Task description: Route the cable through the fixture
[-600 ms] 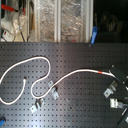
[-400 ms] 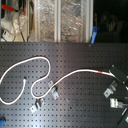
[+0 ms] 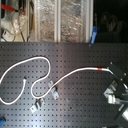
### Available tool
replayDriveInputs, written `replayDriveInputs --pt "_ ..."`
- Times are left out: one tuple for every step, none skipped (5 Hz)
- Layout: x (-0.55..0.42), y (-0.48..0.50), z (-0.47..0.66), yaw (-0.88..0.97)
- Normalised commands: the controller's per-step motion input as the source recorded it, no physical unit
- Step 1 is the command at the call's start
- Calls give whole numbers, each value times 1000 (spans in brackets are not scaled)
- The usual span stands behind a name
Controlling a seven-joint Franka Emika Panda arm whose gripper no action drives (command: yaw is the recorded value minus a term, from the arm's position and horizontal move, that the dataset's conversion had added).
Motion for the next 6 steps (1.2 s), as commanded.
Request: replayDriveInputs --pt "-299 192 161 91" --pt "-396 163 2 0" --pt "6 -8 0 0" --pt "-317 -279 372 -246" --pt "-7 -7 0 0" --pt "-260 -22 5 -97"
